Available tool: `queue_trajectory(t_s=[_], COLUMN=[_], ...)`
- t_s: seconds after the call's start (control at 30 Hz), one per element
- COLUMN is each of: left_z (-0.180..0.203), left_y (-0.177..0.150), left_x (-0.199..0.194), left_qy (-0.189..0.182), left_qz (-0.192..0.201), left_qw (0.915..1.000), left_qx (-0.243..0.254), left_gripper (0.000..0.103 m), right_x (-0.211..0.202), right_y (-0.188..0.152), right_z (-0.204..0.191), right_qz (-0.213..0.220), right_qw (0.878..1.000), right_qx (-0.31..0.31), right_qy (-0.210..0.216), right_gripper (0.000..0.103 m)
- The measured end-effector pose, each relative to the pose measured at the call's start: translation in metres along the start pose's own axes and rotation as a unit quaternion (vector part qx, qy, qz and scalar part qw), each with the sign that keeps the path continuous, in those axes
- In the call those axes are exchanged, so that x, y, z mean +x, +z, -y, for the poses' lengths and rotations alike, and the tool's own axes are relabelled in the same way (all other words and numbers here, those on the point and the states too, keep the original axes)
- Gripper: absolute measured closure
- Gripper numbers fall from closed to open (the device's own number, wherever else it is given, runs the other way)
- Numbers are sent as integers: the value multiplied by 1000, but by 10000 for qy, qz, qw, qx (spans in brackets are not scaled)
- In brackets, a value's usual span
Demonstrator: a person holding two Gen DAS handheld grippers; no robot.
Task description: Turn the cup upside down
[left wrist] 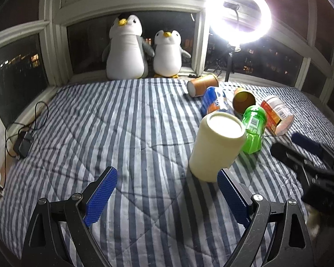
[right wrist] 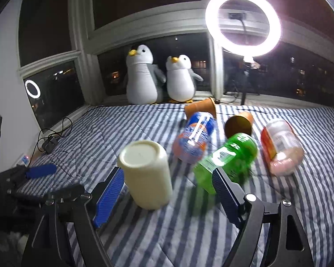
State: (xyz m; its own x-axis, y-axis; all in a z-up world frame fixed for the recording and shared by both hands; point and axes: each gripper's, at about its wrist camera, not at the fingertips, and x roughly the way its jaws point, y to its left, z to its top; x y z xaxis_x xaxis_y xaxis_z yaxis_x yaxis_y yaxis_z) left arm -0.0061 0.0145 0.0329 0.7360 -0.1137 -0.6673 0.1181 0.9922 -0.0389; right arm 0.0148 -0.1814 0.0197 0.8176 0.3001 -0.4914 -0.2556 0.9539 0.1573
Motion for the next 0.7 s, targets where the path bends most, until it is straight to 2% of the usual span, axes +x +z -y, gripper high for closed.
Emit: queue_trajectory(t_s=[0.13, 0.33, 0.47, 0.57, 0.7], left_z=[9, 22, 26, 27, 26], left_y=[2, 3, 1, 0, 0], left_x=[0, 3, 7, 6, 4], left_qy=[-56, -66, -130, -151, -129], left_qz=[102, 257, 259, 498, 892], left_qw=[9999, 9996, 9995, 9986, 9959], left_qx=[31, 105, 109, 96, 48], left_gripper=[10, 10, 9, 4, 3], right_x=[-11, -20, -16, -13, -12], right_y=[-12, -26, -31, -37, -41], right_z=[8, 15, 20, 23, 29], right_qz=[52, 269, 258, 297, 434], right_qw=[9999, 9987, 9977, 9963, 9940], right_qx=[120, 207, 233, 268, 406], right_qy=[-94, -387, -589, -764, -913], right_gripper=[23, 15, 14, 14, 14])
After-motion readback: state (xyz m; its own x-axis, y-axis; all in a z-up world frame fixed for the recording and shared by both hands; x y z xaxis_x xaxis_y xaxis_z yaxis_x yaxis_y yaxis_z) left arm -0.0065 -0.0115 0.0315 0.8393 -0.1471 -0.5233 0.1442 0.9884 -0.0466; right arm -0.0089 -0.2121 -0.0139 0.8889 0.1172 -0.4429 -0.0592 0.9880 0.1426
